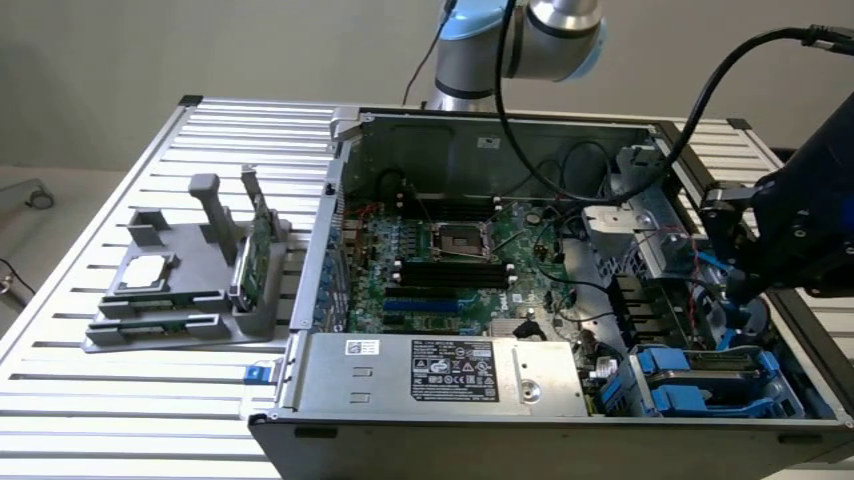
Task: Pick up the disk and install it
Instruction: 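Insert the first disk wire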
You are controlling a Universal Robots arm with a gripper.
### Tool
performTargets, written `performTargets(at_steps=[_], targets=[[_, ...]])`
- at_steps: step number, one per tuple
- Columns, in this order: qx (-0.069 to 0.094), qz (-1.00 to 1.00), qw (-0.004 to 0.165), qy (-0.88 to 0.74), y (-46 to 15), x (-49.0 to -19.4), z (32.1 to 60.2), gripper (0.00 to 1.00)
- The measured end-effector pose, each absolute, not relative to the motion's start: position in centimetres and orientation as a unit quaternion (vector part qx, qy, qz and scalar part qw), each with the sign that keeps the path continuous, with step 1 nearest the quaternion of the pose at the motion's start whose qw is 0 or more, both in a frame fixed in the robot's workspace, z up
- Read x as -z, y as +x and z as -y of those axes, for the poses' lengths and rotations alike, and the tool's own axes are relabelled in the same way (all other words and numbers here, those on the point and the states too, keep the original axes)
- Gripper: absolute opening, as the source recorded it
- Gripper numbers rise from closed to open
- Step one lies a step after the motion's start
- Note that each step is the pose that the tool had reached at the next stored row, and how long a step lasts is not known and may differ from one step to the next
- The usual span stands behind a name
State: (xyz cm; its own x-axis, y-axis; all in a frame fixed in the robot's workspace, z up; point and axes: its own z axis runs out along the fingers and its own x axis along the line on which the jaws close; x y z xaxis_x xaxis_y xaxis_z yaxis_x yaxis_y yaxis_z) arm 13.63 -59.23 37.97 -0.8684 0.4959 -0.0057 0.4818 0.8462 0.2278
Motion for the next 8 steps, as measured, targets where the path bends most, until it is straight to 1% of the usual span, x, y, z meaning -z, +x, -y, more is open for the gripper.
performTargets(at_steps=[8], targets=[[-0.126,-0.958,0.027,0.256,16.2,-38.0,59.2,0.14]])
